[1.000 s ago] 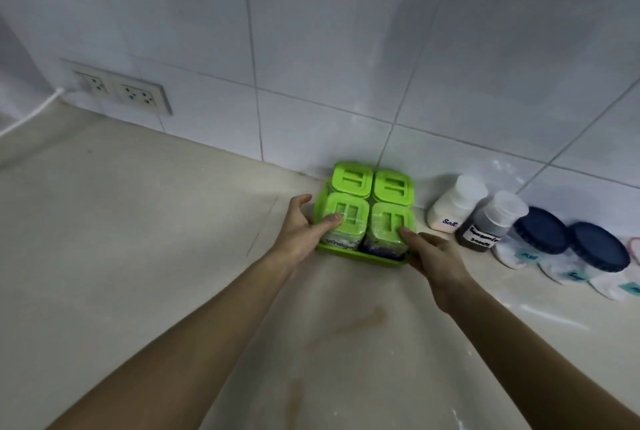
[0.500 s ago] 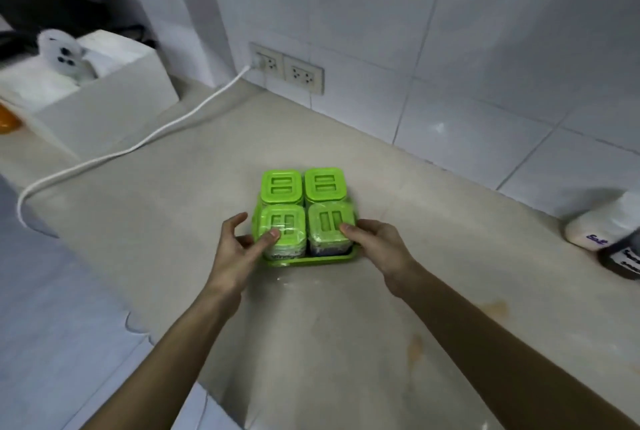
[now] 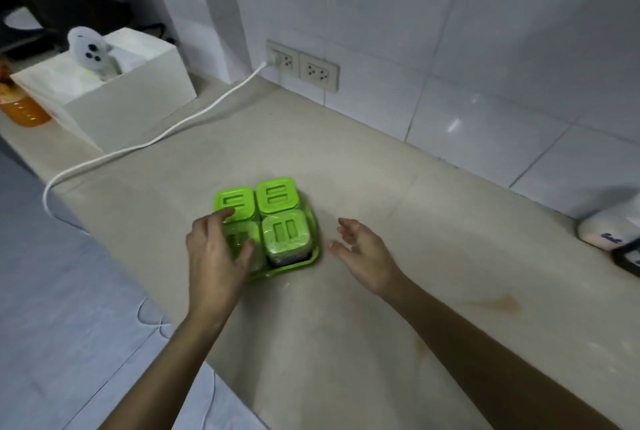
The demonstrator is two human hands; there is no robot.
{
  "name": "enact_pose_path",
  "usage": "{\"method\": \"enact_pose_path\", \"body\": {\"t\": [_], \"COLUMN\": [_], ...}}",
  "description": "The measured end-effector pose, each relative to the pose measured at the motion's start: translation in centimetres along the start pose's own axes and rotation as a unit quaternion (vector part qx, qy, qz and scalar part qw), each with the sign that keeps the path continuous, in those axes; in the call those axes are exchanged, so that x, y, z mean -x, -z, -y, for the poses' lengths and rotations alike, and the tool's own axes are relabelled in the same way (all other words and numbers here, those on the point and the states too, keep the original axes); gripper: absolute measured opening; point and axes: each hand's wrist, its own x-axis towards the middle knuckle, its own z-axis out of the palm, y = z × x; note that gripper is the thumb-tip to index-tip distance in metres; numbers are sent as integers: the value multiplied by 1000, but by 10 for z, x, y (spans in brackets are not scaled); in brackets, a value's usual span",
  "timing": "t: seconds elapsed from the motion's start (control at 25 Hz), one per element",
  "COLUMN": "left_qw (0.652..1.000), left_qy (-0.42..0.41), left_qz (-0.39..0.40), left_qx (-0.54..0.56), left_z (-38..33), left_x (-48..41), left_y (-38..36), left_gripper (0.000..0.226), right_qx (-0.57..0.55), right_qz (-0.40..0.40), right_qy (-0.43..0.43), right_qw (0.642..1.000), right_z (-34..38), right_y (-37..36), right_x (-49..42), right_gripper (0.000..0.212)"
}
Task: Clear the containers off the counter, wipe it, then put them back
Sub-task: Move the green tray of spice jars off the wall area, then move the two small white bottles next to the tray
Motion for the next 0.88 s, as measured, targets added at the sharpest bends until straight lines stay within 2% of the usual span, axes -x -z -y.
{"method": "enact_pose_path", "body": {"t": [0.08, 0.16, 0.28, 0.36, 0.48, 0.6, 0.76, 0.88], "left_qw": [991, 964, 929, 892, 846, 836, 838, 845], "left_qy": [-112, -201, -262, -325, -414, -428, -416, -440], "left_qz": [79, 172, 262, 316, 334, 343, 349, 288], "left_qx": [5, 18, 6, 7, 24, -3, -59, -96], "left_z": [-47, -97, -150, -230, -345, -420, -442, -437], "left_x": [1, 13, 29, 50, 64, 68, 83, 87], "left_y": [-21, -52, -95, -148, -221, -282, -331, -338], "left_gripper": [35, 34, 38, 42, 50, 66, 73, 55], "right_qx": [161, 247, 351, 403, 436, 453, 416, 420], "right_qz": [-19, -57, -67, -151, -257, -280, -275, -243], "right_qy": [34, 23, 24, -4, -20, -37, -56, -32], "right_qw": [986, 967, 934, 903, 862, 845, 865, 874], "right_z": [-25, -61, -91, -118, -141, -149, -164, -170], "right_y": [48, 104, 191, 281, 390, 430, 426, 414], "right_x": [21, 52, 95, 130, 149, 137, 108, 95], "right_gripper": [57, 54, 49, 44, 44, 56, 58, 56]}}
